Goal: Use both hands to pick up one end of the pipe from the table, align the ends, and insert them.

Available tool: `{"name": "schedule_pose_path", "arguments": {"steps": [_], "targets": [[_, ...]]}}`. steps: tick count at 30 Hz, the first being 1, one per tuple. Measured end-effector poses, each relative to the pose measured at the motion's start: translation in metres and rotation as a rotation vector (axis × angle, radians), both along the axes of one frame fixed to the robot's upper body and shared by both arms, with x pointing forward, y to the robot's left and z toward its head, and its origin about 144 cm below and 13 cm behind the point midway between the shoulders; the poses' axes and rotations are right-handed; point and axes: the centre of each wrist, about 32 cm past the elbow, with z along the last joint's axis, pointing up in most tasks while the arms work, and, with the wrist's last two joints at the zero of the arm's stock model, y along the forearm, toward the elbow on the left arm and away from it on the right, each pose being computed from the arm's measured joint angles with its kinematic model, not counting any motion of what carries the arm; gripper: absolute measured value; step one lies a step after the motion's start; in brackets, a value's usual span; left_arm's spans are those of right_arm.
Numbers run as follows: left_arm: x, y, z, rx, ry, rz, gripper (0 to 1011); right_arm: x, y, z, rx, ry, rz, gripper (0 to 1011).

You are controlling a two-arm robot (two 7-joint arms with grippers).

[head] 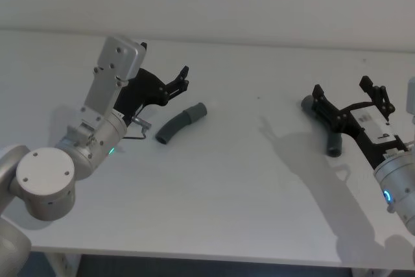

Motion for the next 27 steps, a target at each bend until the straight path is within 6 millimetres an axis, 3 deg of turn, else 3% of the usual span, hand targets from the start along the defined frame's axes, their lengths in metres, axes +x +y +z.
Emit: {"name": "schedule_pose_path", "arguments": {"steps": [17, 27], "targets": [[-0.002, 0.002, 0.004, 0.009, 0.013, -0.001, 1001, 0.0, 0.0, 0.0, 0.0, 0.0, 0.0, 1002], [-0.013, 0.012, 0.024, 0.054, 0.105, -0.024, 1001, 0.0, 0.0, 0.0, 0.0, 0.0, 0.0, 1001]]}}
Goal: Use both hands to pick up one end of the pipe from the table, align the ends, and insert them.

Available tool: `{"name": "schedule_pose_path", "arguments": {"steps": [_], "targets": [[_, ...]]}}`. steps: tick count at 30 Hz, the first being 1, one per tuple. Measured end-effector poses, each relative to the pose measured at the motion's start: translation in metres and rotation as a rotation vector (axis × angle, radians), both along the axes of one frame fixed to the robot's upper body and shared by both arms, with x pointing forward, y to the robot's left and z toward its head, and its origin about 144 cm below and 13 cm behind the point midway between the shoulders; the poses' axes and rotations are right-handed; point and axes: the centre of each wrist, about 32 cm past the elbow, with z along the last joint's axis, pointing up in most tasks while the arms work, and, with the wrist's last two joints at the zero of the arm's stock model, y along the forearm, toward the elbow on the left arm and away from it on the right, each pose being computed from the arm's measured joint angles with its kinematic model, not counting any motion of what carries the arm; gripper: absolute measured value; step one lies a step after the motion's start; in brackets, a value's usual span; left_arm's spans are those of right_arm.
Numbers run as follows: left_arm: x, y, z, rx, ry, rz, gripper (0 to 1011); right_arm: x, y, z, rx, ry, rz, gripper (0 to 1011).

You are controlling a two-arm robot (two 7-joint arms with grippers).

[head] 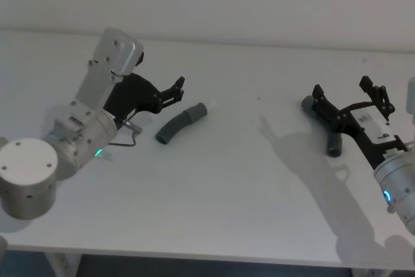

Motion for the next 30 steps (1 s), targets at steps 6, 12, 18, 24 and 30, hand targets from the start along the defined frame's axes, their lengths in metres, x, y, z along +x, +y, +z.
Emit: {"name": "schedule_pose_path", "arguments": {"steps": [6, 12, 18, 24, 30], "targets": [[-0.003, 0.01, 0.016, 0.05, 0.058, -0.05, 1001, 0.0, 0.0, 0.0, 0.0, 0.0, 0.0, 1002], [0.0, 0.02, 0.032, 0.105, 0.104, -0.123, 1001, 0.0, 0.0, 0.0, 0.0, 0.0, 0.0, 1002], [0.011, 0.027, 0.044, 0.151, 0.143, -0.207, 1001, 0.0, 0.0, 0.0, 0.0, 0.0, 0.0, 1002], [0.028, 0.033, 0.051, 0.184, 0.188, -0.276, 1001, 0.0, 0.0, 0.0, 0.0, 0.0, 0.0, 1002], [0.042, 0.036, 0.052, 0.202, 0.228, -0.319, 1001, 0.0, 0.0, 0.0, 0.0, 0.0, 0.0, 1002]]}}
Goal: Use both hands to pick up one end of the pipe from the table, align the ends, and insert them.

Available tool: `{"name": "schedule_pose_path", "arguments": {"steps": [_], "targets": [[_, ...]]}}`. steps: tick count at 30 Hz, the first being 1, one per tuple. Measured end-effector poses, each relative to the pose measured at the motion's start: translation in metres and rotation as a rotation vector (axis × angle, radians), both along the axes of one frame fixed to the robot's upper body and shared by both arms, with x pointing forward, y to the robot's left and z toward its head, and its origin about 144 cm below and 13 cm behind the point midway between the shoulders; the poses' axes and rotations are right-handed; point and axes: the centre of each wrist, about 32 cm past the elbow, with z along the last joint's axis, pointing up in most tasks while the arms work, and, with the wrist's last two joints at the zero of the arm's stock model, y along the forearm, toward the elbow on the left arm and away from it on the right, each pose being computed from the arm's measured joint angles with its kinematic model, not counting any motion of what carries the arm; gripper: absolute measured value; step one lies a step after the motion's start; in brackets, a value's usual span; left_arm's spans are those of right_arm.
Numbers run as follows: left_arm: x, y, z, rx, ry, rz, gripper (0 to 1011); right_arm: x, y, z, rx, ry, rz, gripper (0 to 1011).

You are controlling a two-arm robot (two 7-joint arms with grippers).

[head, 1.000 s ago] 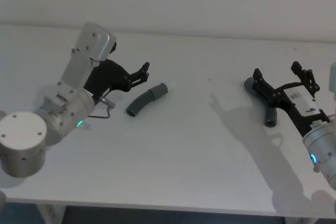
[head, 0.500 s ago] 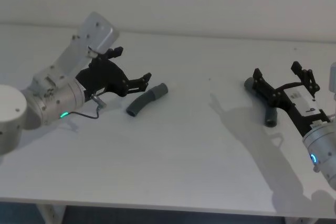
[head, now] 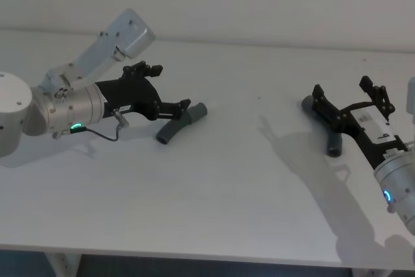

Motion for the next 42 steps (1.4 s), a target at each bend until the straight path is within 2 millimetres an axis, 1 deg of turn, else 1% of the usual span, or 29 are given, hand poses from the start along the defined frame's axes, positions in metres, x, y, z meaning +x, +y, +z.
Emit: {"name": "schedule_pose_path", "arguments": {"steps": [7, 16, 42], "targets": [[0.013, 0.001, -0.003, 0.014, 0.04, -0.029, 1001, 0.0, 0.0, 0.0, 0.0, 0.0, 0.0, 1002], [0.024, -0.001, -0.01, 0.026, 0.077, -0.044, 1001, 0.0, 0.0, 0.0, 0.0, 0.0, 0.0, 1002], [0.044, -0.02, -0.035, 0.045, 0.117, -0.019, 1001, 0.0, 0.0, 0.0, 0.0, 0.0, 0.0, 1002]]}}
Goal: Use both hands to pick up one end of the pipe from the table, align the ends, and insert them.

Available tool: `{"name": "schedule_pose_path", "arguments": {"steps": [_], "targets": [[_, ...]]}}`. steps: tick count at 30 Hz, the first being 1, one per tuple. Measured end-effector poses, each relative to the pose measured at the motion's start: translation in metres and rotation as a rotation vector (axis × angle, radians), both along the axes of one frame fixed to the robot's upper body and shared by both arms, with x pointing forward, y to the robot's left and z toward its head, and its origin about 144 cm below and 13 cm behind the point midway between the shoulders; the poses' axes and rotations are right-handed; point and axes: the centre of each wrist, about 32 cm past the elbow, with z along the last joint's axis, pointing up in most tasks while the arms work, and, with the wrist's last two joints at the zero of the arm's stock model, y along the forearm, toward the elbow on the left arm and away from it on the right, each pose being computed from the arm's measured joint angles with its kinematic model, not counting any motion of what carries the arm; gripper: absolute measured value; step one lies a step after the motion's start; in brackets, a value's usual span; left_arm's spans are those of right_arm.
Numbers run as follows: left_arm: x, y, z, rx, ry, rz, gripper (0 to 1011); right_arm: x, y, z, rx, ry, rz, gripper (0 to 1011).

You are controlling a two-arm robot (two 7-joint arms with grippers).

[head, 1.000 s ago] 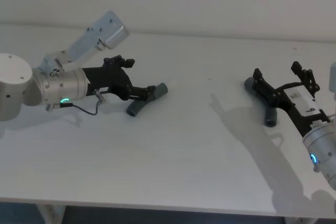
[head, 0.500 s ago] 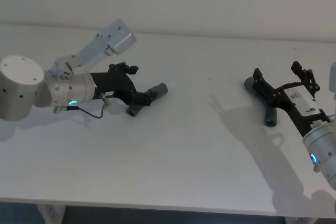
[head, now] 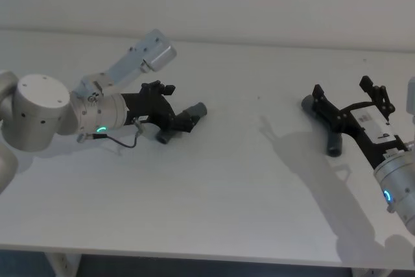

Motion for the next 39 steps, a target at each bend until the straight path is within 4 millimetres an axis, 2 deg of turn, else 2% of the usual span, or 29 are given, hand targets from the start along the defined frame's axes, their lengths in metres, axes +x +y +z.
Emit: {"name": "schedule_pose_path", "arguments": {"steps": [27, 35, 39], "targets": [[0.014, -0.013, -0.015, -0.033, 0.058, 0.033, 994, 0.0, 0.0, 0.0, 0.0, 0.0, 0.0, 1002], [0.015, -0.015, -0.017, -0.038, 0.069, 0.033, 832, 0.0, 0.0, 0.0, 0.0, 0.0, 0.0, 1002], [0.016, -0.015, -0.017, -0.04, 0.074, 0.033, 708, 0.0, 0.0, 0.0, 0.0, 0.0, 0.0, 1002]]}}
